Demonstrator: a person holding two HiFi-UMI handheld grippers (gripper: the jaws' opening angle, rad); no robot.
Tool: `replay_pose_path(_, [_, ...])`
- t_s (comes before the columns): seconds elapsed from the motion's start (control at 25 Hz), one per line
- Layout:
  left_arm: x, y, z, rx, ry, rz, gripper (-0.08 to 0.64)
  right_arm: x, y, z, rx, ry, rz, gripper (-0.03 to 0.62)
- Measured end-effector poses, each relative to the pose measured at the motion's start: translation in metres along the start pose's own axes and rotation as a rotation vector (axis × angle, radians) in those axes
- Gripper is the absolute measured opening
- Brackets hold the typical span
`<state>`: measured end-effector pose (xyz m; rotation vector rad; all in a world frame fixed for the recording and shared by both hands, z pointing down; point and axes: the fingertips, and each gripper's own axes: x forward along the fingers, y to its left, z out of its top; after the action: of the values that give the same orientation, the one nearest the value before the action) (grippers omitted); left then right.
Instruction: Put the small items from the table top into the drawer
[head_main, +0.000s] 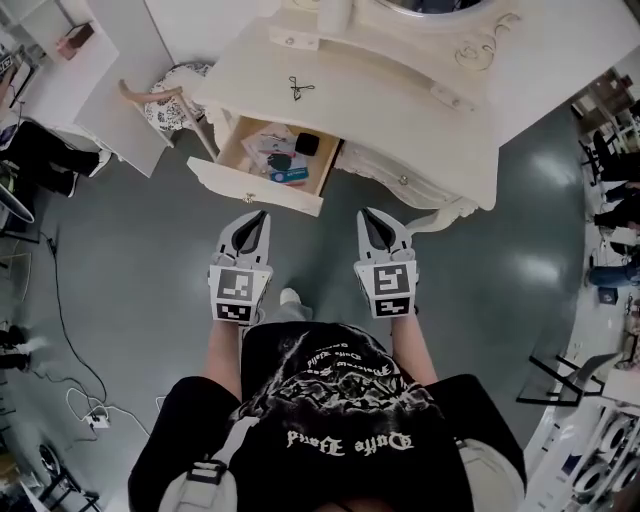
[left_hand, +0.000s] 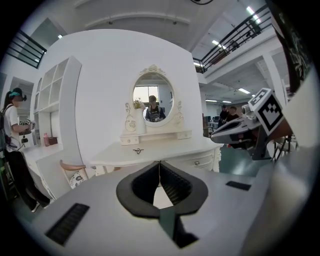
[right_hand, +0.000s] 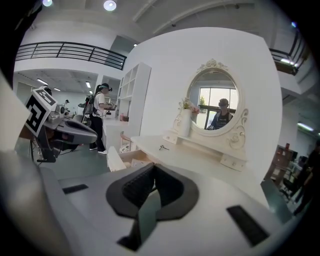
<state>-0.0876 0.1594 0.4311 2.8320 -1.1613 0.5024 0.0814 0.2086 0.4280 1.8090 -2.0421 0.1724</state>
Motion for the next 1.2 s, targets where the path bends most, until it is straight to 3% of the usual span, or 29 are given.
replay_pose_path(0.28, [0.013,0.026,0.003,0.003,-0.014,-0.048,0.015,0.021,0.002,0.002,0.073,0.024,-0.066,0.012])
replay_pose_path(0.72, [0.020,0.050,-0.006,-0.031,0.001,-0.038,0.015,0.049,0.014,0.005,0.080,0.049,-0.030,0.014])
replay_pose_path(1.2, [0.059,0.088,-0.007,-0.086,0.015,0.066,0.015,0.123,-0.002,0.021,0.038,0.051,0.070,0.014])
